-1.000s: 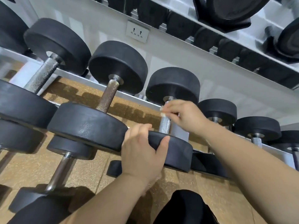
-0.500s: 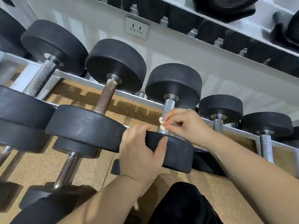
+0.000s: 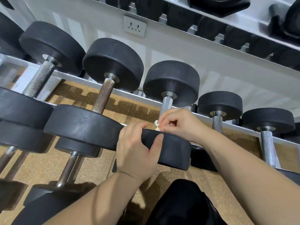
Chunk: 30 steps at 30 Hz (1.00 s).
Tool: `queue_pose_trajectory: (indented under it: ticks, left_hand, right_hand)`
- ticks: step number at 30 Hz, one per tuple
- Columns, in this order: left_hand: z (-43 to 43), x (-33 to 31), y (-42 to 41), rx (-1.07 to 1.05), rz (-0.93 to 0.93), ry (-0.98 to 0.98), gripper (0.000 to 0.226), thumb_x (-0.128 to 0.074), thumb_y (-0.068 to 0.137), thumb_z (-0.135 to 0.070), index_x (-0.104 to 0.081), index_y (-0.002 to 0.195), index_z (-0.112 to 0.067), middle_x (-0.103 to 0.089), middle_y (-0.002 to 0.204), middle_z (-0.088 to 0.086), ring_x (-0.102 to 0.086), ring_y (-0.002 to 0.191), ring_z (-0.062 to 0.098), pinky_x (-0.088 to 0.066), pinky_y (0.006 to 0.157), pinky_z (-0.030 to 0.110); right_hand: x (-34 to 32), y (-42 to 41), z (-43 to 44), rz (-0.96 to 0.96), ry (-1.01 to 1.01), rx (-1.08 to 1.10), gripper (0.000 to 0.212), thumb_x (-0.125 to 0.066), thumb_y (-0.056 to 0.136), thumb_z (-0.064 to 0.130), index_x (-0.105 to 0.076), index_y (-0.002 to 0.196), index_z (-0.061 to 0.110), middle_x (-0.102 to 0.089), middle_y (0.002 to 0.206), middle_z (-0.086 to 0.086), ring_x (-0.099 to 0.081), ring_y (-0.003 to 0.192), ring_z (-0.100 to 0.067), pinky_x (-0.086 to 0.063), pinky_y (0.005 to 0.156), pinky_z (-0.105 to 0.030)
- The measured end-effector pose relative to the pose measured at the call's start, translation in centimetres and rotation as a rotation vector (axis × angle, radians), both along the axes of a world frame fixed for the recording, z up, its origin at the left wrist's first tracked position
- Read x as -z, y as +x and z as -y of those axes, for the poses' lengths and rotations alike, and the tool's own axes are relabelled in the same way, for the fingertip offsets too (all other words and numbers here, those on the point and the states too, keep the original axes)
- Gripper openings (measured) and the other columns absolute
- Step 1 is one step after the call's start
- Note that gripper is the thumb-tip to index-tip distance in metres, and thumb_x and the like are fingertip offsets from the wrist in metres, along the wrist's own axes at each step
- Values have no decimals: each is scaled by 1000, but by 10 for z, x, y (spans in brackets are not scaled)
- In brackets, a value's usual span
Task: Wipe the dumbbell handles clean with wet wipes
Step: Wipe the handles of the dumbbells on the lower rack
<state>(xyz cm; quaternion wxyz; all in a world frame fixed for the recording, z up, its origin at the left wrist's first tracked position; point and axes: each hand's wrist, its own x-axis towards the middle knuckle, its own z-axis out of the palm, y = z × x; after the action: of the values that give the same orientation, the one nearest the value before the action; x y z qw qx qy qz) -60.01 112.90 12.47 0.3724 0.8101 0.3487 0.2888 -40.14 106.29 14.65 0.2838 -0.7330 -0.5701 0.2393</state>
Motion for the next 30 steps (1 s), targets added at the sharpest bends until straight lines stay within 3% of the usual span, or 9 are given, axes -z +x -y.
queue_pose_trajectory:
  ticks: [6,9,13,19,25,28,30]
  left_hand:
    - [-2,1,0,29,-21,-23,50,-51,88,-55,-64,116,-16,-62,114,-4,-54,112,21,-36,102,25]
    - [-2,0,-1,29,-51,-67,53,-50,86,-59,-64,117,-18,-61,115,-6,-54,114,19,-35,101,24]
    - [-1,-6,2,4,-75,-120,55,-48,81,-63,-64,115,-23,-61,114,-11,-52,115,15,-37,102,27]
    - [-4,-8,0,45,-91,-95,57,-45,84,-63,-64,116,-19,-61,113,-5,-54,112,19,-43,99,38]
    - [-3,-7,0,47,-94,-81,57,-44,85,-64,-63,117,-22,-60,113,-7,-53,113,17,-42,100,35]
    - [-1,-6,-1,44,-80,-81,56,-43,84,-64,-63,117,-23,-60,114,-8,-52,113,14,-39,99,29]
    - [-1,-7,-1,39,-80,-83,57,-42,84,-64,-63,117,-23,-59,114,-9,-51,113,13,-37,98,27]
  right_hand:
    - [8,21,-33,189,273,268,15,-76,81,7,-68,71,15,-66,87,2,-62,92,-5,-45,79,-19]
    - [13,7,-16,109,237,266,14,-74,82,5,-70,81,18,-58,83,5,-55,77,-9,-41,69,-16]
    - [15,-2,2,23,153,221,4,-79,84,15,-76,85,19,-59,81,5,-56,73,-12,-40,68,-16]
    - [13,13,-22,72,283,493,9,-78,82,14,-72,81,20,-56,78,13,-55,73,1,-40,71,-13]
    - [13,-6,7,-154,103,319,11,-81,81,14,-73,75,19,-57,74,10,-52,65,-1,-40,65,-12]
    - [14,6,-7,-46,230,420,8,-76,83,15,-72,77,18,-60,81,3,-55,72,-5,-42,70,-17]
    - [16,8,-16,-42,297,533,10,-75,85,15,-69,81,22,-60,85,2,-55,74,-2,-40,71,-11]
